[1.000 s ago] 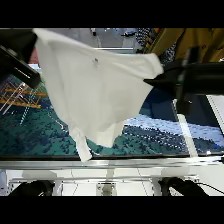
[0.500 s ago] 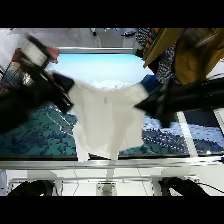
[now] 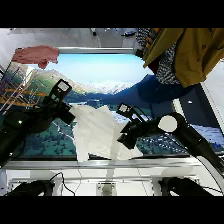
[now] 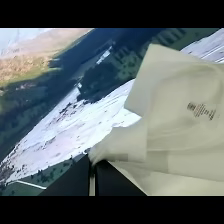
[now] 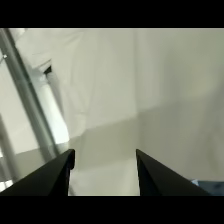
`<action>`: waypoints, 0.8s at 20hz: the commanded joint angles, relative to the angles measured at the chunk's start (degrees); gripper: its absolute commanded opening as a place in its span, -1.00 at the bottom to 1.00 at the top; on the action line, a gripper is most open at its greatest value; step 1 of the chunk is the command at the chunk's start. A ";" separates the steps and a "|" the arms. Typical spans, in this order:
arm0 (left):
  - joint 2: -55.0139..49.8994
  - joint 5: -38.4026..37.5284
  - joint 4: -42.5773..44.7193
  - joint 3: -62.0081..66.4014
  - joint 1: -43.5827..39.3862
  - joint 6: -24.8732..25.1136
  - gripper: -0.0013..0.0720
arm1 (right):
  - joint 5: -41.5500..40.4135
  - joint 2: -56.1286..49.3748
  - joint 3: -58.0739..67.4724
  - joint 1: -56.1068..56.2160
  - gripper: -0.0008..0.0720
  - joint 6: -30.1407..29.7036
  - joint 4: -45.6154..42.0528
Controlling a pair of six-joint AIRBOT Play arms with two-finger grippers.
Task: Fold the clothes and pants, and hang the long-sleeved shirts on hangers.
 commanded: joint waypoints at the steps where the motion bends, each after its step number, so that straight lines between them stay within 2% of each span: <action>1: 0.33 -0.28 0.50 -0.76 1.81 -0.59 -0.90 | -9.38 -0.39 1.05 -4.85 0.23 -12.13 0.04; 2: 0.37 -0.28 -0.20 -0.76 1.77 -0.59 -0.90 | -10.69 -1.53 1.70 -7.06 0.23 -14.25 2.12; 4: 0.42 0.07 -4.46 -0.76 1.77 -0.20 -0.90 | -10.86 -5.77 3.19 -11.47 0.23 -14.84 7.37; 7: 0.44 5.86 -14.40 -0.76 1.77 9.38 -0.90 | -8.57 -14.23 4.81 -14.91 0.23 -15.76 14.97; 9: 0.42 9.53 -14.73 -0.76 1.77 10.45 -0.90 | -4.15 -19.96 5.44 -13.99 0.23 -18.38 19.63; 11: 0.42 11.43 -14.53 -0.76 1.84 11.65 -0.90 | -3.43 -24.83 5.44 -11.23 0.24 -18.53 20.00; 13: 0.42 12.02 -14.58 -0.76 1.81 11.69 -0.89 | -3.85 -29.22 6.01 -9.05 0.26 -16.83 20.00; 16: 0.42 12.94 -14.58 -0.76 1.81 11.72 -0.89 | -8.74 -33.07 7.10 -7.93 0.29 -10.78 20.00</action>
